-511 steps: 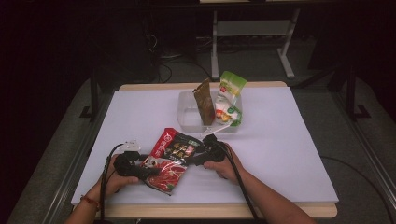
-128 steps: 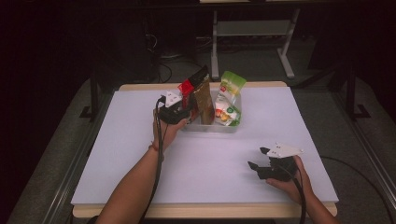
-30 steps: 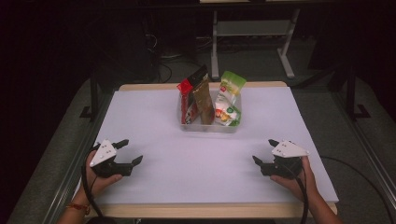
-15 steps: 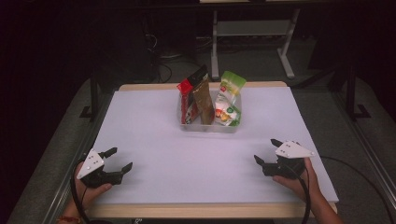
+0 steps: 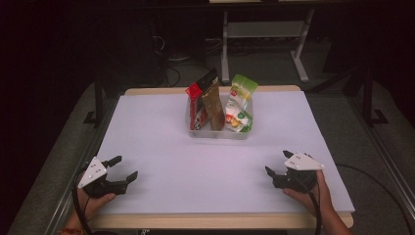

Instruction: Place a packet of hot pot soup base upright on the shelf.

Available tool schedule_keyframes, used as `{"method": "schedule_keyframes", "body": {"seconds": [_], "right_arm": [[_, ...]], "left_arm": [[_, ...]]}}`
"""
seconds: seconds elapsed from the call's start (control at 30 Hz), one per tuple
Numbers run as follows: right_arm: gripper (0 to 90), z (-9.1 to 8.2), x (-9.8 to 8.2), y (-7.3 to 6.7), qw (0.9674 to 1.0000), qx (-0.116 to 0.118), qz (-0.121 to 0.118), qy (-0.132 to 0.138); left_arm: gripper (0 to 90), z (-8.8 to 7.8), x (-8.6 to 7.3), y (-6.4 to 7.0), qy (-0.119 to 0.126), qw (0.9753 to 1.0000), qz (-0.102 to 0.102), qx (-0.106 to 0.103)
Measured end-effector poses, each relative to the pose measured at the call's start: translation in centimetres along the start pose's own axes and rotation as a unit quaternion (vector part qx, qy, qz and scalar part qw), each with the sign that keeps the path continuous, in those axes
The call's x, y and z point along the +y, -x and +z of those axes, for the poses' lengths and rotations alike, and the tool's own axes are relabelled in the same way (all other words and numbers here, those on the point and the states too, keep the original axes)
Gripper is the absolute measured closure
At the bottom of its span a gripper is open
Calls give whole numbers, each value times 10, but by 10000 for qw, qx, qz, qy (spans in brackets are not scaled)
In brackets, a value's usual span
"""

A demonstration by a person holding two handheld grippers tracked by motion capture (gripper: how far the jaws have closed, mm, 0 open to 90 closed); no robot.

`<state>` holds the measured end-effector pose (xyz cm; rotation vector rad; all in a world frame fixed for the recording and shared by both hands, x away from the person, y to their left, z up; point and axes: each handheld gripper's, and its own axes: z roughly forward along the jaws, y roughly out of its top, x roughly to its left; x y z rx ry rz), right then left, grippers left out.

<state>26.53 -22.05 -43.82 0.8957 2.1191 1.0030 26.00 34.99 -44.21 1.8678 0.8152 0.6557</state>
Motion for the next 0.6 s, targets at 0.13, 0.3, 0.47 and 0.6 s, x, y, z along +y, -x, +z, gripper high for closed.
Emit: {"method": "schedule_keyframes", "body": {"seconds": [0.13, 0.3, 0.47, 0.6], "right_arm": [[191, -1, -4, 1, 10000, 9, 28, -9], [182, -5, -6, 4, 9999, 23, 129, 89], [178, -7, -7, 6, 9997, -53, 199, 99], [175, -9, -8, 6, 9996, -113, 242, 81]], "left_arm": [[154, 3, 0, 1, -64, 10000, 4, 17], [154, 2, 0, 0, -65, 10000, 8, 37], [154, 2, 2, 1, -22, 10000, -24, 36], [154, 3, 4, 0, -7, 10000, -13, 57]]}}
